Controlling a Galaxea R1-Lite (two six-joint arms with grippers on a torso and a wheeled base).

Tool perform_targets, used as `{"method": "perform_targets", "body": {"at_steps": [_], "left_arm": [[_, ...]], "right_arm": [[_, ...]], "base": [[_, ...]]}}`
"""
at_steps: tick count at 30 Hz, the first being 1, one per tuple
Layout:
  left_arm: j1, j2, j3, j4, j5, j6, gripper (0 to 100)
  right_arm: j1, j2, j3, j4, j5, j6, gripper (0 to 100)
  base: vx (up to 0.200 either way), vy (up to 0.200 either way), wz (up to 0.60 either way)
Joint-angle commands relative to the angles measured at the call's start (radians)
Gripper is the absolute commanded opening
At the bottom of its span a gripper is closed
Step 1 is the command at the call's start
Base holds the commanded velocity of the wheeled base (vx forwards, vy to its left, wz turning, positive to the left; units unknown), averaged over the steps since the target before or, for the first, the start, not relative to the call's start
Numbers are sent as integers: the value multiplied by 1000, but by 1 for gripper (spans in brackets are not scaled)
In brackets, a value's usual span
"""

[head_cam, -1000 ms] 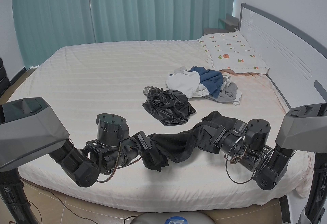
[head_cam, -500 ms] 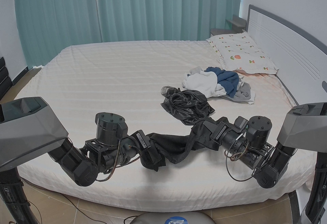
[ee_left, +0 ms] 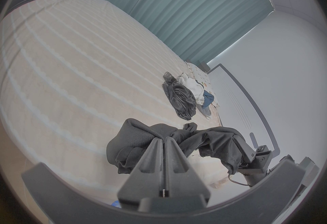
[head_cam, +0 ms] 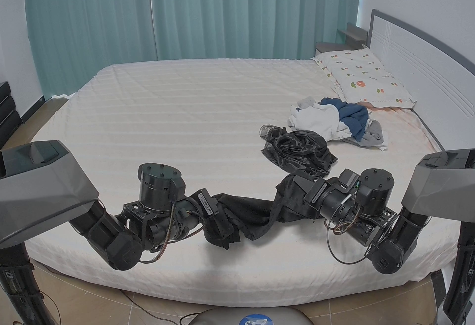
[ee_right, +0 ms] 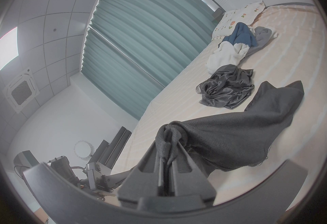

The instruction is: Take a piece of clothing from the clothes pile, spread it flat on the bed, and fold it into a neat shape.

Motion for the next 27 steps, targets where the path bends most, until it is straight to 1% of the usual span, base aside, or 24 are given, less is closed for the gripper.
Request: {"method": "perform_targets", "body": {"at_steps": [1, 6, 27], "left_arm": [[4, -2, 0, 0, 0, 0, 0], [4, -8, 0, 0, 0, 0, 0], [9, -10, 9, 0, 0, 0, 0]], "right_arm": [[4, -3, 0, -9, 0, 1, 0], [16, -3, 0, -9, -2, 1, 0], [18, -6, -3, -9, -2, 1, 0]], "base": [[0, 200, 0], [0, 200, 0], [0, 200, 0]]}}
